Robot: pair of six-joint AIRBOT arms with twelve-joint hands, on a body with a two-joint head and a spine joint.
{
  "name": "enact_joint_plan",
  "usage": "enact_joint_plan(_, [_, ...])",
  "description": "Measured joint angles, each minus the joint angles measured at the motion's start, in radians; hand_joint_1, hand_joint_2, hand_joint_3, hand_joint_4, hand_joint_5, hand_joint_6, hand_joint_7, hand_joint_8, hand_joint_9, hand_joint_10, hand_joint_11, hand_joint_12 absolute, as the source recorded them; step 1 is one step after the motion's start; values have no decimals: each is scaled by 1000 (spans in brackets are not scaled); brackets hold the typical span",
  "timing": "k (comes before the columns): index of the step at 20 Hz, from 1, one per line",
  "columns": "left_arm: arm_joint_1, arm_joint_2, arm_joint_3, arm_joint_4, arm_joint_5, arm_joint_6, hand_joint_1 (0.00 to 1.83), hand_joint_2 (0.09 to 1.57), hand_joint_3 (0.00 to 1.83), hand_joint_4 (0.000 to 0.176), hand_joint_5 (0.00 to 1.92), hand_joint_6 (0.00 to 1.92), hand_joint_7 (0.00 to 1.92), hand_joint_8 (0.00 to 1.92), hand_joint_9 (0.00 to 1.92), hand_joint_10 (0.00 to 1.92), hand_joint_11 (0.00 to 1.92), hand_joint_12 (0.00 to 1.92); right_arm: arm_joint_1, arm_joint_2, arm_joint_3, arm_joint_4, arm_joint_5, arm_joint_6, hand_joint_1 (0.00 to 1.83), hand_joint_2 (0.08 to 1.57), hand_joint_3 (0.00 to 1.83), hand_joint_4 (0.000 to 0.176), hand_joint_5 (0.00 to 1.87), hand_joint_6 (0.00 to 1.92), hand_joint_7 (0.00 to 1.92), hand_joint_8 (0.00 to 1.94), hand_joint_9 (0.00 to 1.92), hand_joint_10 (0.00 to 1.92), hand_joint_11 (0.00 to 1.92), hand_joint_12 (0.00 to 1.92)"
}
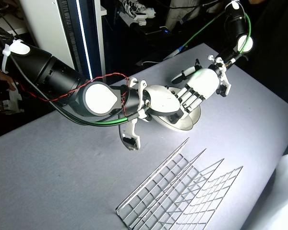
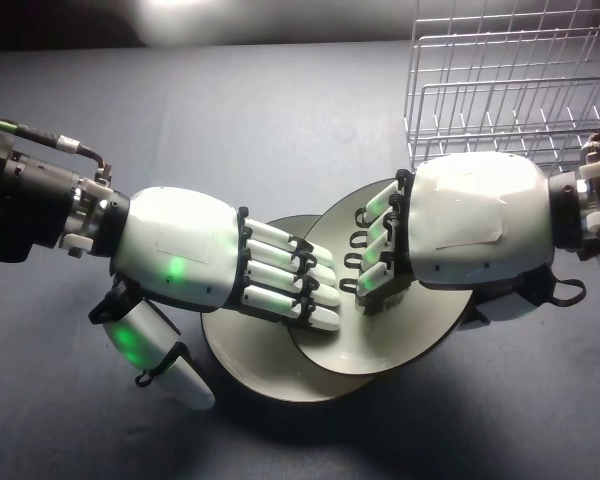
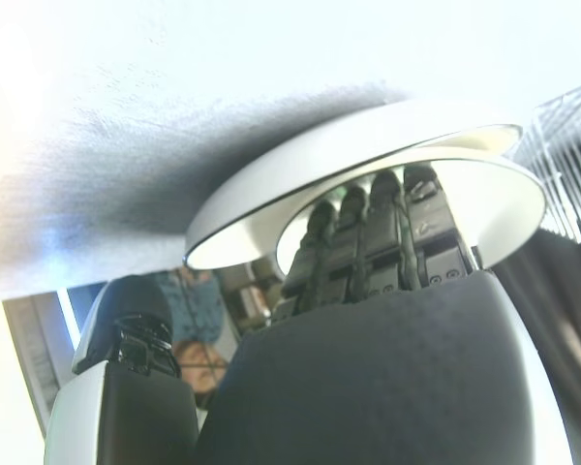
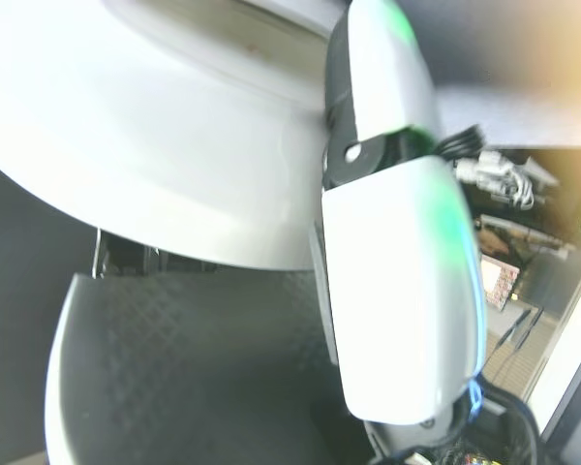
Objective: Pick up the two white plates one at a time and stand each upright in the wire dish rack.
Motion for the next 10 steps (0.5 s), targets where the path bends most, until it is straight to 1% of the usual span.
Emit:
enact_joint_plan(3, [0,13,-13,-3,10,-10,0,1164,3,0,0,0,0,0,0,0,0,0,0,0,0,1,7,0,1380,1083,0,0,948,995,1123,707,966,1115,806,1209])
enact_joint_plan(5, [-1,35,-42,-10,33,-19,0,1160,1,0,0,0,0,0,0,0,0,0,0,-1,0,4,10,1,1386,1066,0,0,981,939,1173,623,998,1064,835,1164])
enact_joint_plan(6, [-2,46,-58,-13,42,-19,0,1157,0,0,0,0,0,0,0,0,0,0,0,-2,0,6,14,2,1386,1068,0,0,978,936,1169,646,992,1063,834,1160])
enact_joint_plan(7, [-8,69,-81,-21,51,-18,0,1160,1,0,0,0,0,0,0,0,0,0,0,-2,-3,9,19,2,1382,1081,2,0,940,992,1136,709,967,1097,810,1176])
enact_joint_plan(9, [-18,115,-116,-39,58,-19,0,1154,0,0,0,0,0,0,0,0,0,0,4,-3,-4,9,20,3,1381,1084,1,0,943,997,1123,719,957,1113,794,1177])
enact_joint_plan(10, [-26,149,-132,-53,66,-19,0,1154,0,0,0,0,0,0,0,0,0,0,4,-3,-4,8,22,3,1381,1083,0,0,960,975,1122,719,949,1124,766,1210])
